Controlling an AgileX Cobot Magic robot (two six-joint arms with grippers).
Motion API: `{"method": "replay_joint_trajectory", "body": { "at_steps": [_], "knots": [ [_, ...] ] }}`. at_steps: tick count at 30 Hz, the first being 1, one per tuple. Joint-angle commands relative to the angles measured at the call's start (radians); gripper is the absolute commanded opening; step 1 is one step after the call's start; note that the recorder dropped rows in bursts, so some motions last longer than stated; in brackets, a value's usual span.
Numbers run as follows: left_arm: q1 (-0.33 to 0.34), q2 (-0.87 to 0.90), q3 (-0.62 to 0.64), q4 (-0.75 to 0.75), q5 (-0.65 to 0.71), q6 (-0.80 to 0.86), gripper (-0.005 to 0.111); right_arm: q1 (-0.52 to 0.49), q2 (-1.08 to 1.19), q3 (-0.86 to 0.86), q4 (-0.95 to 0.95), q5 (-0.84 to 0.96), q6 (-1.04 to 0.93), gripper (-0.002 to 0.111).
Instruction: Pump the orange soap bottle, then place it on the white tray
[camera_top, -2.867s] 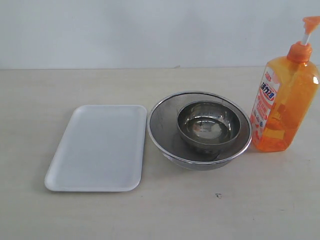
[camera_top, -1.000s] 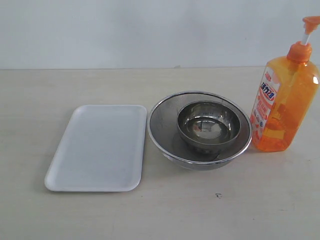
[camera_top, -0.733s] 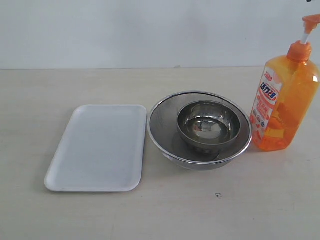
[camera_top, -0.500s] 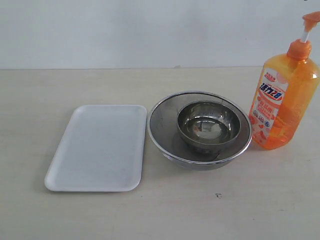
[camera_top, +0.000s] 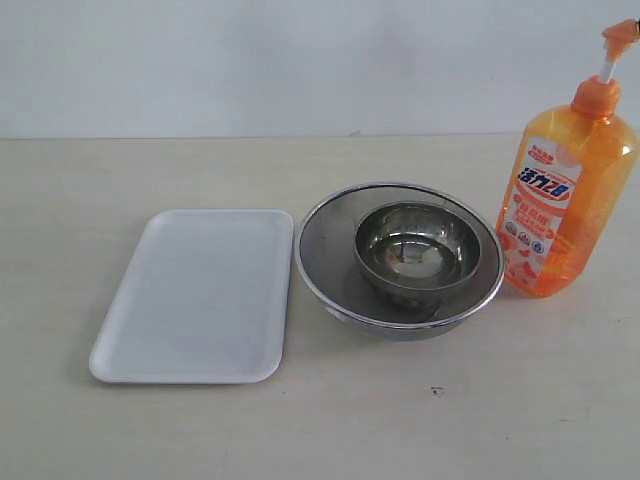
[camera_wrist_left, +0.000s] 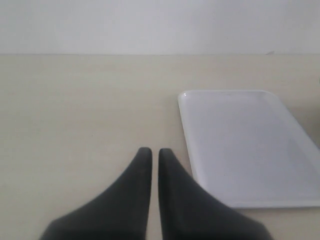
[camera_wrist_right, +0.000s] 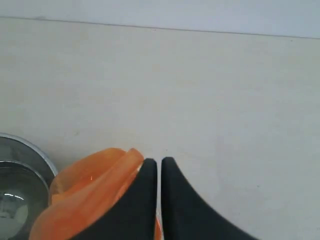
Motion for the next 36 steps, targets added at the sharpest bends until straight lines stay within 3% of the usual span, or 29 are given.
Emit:
{"method": "replay_joint_trajectory", "body": {
  "at_steps": [1,6,10,13,19,22,27,30,32,35,36],
  "knots": [
    [0.002,-0.003,0.004,-0.005,-0.008,-0.008,0.005,-0.002,0.001,-0.004,-0.035,0.037,0.018,0.000],
    [0.002,-0.003,0.004,-0.005,-0.008,-0.008,0.005,-0.002,0.001,0.011,-0.089,0.100,0.051,0.000],
    [0.002,-0.003,0.004,-0.005,-0.008,-0.008,0.005,-0.013,0.001,0.100,-0.118,0.045,0.088,0.000],
    [0.002,-0.003,0.004,-0.005,-0.008,-0.008,0.005,-0.055,-0.029,0.281,0.008,-0.137,0.031,0.000],
    [0.002,-0.003,0.004,-0.005,-0.008,-0.008,0.005,-0.102,-0.262,0.517,0.152,-0.253,-0.001,0.000],
    [0.002,-0.003,0.004,-0.005,-0.008,-0.008,0.005,-0.102,-0.471,0.720,0.399,-0.380,-0.168,0.000],
    [0.002,-0.003,0.004,-0.005,-0.008,-0.008,0.005,-0.102,-0.792,1.069,0.618,-0.672,-0.388,0.000],
    [0.002,-0.003,0.004,-0.005,-0.008,-0.008,0.005,-0.102,-0.863,1.140,0.700,-0.714,-0.438,0.001],
    [0.002,-0.003,0.004,-0.005,-0.008,-0.008,0.005,-0.102,-0.873,1.157,0.711,-0.704,-0.459,0.011],
    [0.002,-0.003,0.004,-0.005,-0.008,-0.008,0.005,-0.102,-0.864,1.162,0.711,-0.681,-0.464,0.048],
    [0.002,-0.003,0.004,-0.005,-0.008,-0.008,0.005,-0.102,-0.854,1.162,0.711,-0.681,-0.464,0.071]
  ]
}}
